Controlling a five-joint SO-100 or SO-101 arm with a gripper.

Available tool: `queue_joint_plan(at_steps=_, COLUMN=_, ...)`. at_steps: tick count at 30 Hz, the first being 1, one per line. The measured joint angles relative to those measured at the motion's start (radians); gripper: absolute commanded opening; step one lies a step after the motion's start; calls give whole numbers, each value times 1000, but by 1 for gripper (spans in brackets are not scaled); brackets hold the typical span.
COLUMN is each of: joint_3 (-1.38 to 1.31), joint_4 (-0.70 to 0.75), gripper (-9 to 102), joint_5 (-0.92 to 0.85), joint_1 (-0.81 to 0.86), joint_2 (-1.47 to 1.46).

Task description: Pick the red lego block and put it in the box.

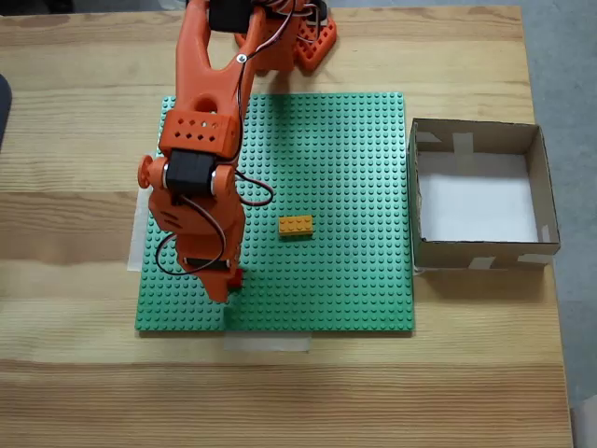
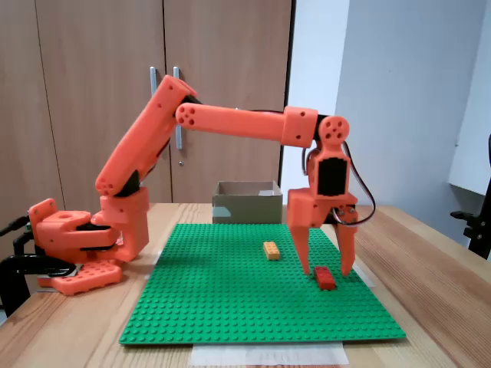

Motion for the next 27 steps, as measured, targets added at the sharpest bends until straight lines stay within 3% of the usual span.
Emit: queue_joint_plan(at_steps=27, joint_3=-6, joint_4=-48, gripper=23, joint_5=-23, joint_1=-11, joint_2=-32)
